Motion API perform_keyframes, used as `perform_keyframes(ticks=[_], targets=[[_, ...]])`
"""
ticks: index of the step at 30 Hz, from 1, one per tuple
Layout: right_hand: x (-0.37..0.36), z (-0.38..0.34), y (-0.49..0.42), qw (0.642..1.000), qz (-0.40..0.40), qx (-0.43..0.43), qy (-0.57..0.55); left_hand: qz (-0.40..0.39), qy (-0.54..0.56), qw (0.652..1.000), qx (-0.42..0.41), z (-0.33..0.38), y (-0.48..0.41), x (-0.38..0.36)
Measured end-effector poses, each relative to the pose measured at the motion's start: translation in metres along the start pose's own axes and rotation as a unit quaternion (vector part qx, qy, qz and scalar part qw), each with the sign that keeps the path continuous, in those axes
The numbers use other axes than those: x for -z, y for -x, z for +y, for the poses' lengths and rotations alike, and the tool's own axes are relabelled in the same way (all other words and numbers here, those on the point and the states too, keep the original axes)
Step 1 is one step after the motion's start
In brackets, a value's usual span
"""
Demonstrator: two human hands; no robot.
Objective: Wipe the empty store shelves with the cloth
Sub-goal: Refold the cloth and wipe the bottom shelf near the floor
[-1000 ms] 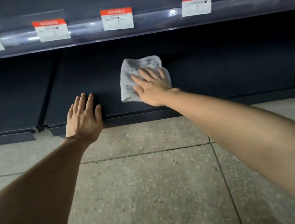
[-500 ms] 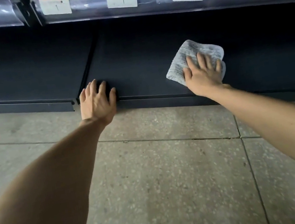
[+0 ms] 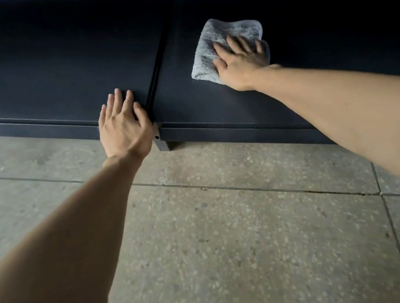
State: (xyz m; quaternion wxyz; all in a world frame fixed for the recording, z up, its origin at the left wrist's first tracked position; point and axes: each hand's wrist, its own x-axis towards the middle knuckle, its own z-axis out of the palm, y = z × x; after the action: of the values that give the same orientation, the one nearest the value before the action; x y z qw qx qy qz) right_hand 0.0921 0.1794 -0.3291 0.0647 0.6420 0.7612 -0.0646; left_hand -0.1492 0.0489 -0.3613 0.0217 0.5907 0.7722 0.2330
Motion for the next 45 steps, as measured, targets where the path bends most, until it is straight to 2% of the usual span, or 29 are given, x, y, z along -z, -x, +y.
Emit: perform_keyframes(ticks=[3,7,14,17,21,26,39,45], targets=[[0.002,-0.039,0.007,0.999,-0.008,0.049,0.006,-0.002,0.032,0.999,0.025,0.003,-0.006,0.008],[-0.007,-0.075,0.044,0.993,-0.002,0.120,-0.004,-0.009,0.046,0.999,0.006,0.007,0.010,0.009],[-0.020,-0.051,0.101,0.983,0.006,0.181,-0.028,-0.010,0.003,1.000,0.019,0.030,0.054,0.005],[-0.022,-0.025,0.115,0.985,0.009,0.169,-0.035,-0.011,0.000,1.000,0.013,0.041,0.059,0.007],[-0.025,0.004,0.125,0.994,0.016,0.106,-0.034,-0.015,-0.014,0.999,0.027,0.042,0.062,0.010],[-0.024,-0.012,0.114,0.996,0.007,0.081,-0.034,-0.015,-0.023,1.000,0.012,0.032,0.062,0.013],[-0.003,-0.106,0.043,0.988,-0.028,0.154,-0.016,0.084,0.036,0.996,-0.018,0.015,0.060,0.018],[-0.016,-0.079,0.089,0.973,0.007,0.230,-0.025,0.084,0.042,0.995,0.016,0.032,0.062,0.034]])
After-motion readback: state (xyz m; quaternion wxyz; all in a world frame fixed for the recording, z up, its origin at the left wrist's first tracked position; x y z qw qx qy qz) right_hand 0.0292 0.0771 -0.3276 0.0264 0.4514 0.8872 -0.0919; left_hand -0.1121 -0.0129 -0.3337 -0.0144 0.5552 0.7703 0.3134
